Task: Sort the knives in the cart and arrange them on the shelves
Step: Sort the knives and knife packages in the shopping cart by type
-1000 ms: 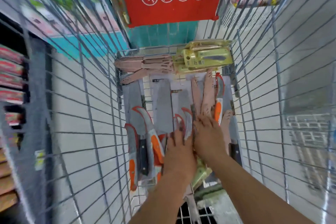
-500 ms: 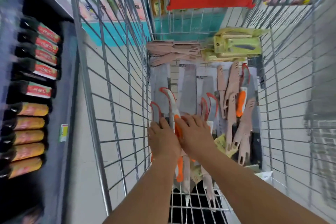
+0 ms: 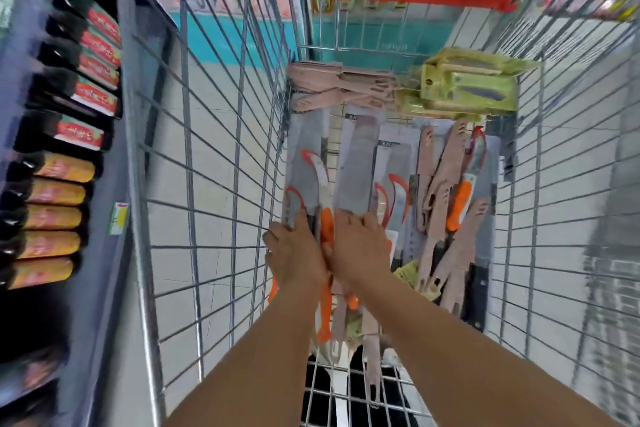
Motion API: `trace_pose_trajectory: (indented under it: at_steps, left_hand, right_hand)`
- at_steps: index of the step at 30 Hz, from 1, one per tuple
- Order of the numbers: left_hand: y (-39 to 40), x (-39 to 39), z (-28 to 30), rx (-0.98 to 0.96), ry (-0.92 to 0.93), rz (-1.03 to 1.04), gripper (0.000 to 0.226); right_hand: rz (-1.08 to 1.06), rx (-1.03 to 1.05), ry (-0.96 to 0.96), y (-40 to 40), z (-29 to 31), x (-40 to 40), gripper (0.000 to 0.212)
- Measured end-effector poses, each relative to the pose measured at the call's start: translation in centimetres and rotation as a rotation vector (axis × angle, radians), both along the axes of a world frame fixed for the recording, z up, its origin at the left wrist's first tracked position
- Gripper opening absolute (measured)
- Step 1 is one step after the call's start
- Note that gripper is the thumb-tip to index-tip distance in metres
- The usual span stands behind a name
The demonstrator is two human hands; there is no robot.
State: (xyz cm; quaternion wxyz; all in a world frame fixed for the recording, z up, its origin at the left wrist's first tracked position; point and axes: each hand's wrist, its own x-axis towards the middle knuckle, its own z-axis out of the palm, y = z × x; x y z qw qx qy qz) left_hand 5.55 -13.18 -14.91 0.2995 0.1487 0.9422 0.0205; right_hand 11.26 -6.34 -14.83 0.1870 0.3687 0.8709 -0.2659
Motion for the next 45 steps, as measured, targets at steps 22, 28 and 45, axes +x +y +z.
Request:
trace_pose_trajectory:
  at_steps: [22, 28, 45]
  left_hand:
    - [-0.6, 1.1, 1.3, 0.091, -0.099, -0.038, 0.088]
    - [-1.0, 0.9, 2.6, 0.186, -0.077, 0.039, 0.106]
    - [-2.8, 2.3, 4.0, -0.078, -0.167, -0.004, 0.078]
  right_hand:
    - [-0.491, -0.236, 0.074, 2.9, 1.7, 4.7, 0.014]
    - [-0.482, -0.163, -0.076, 3.1, 1.8, 7.4, 0.032]
    - [0.405, 0.149, -0.019, 0.3, 1.7, 6.5, 0.038]
